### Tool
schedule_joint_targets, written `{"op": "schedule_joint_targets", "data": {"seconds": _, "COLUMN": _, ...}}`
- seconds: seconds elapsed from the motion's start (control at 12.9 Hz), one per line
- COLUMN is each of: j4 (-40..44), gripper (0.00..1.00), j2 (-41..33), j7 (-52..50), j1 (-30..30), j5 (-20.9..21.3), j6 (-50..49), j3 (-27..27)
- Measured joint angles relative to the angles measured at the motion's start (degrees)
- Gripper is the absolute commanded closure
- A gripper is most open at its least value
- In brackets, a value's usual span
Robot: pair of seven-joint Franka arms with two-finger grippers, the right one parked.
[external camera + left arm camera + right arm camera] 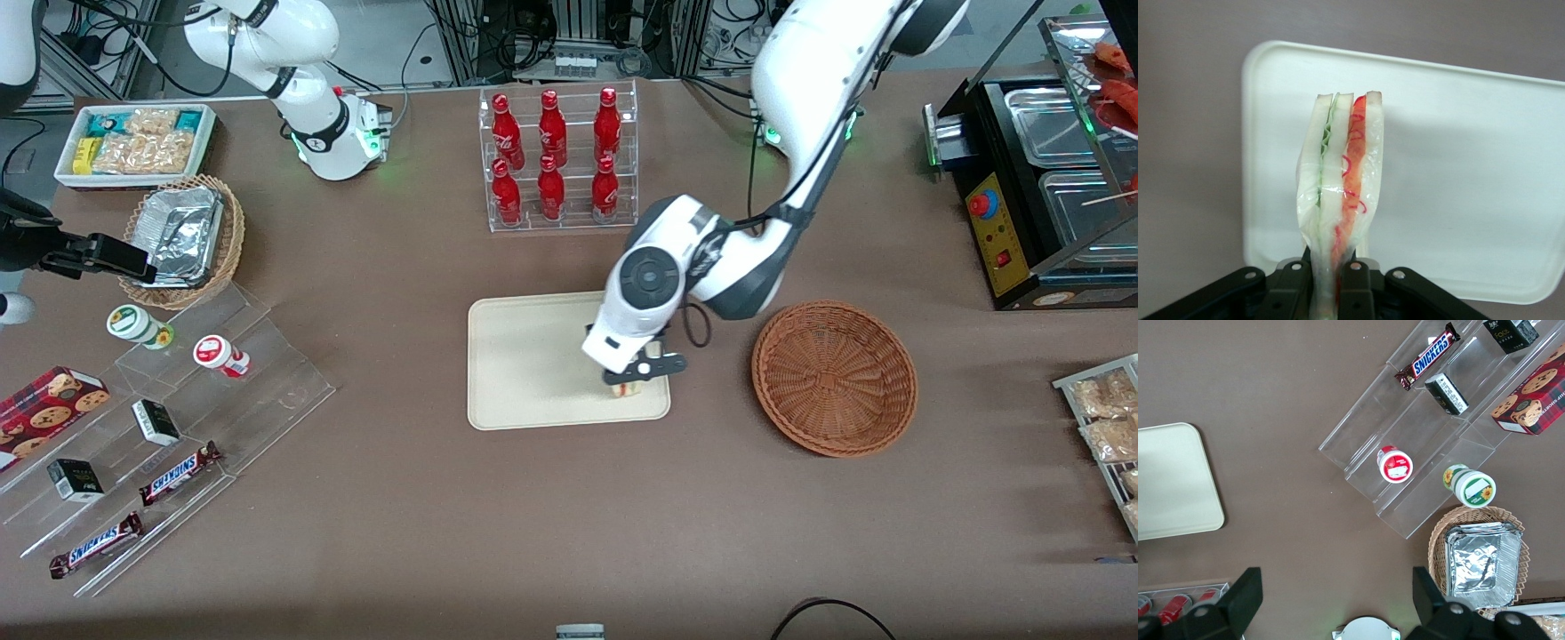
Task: Place sandwich from basket to tray
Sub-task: 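Lift the sandwich and carry it over the cream tray, then lower the sandwich onto the tray and open the left gripper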
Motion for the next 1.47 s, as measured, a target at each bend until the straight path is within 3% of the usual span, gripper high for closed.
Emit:
{"op": "schedule_joint_targets", "data": {"seconds": 0.54, "j4": 8.4, "gripper": 1.00, "j2": 9.2, "j7": -3.0, "j1": -5.5, "j5": 0.0, "j6": 5.5, "j3": 0.1}}
{"op": "schedule_joint_targets", "data": {"seconds": 1.47, "j4": 8.9, "gripper": 1.00, "j2": 9.9, "j7": -5.9, "j1": -6.5, "j5": 0.0, "j6": 2.5, "j3": 0.2}}
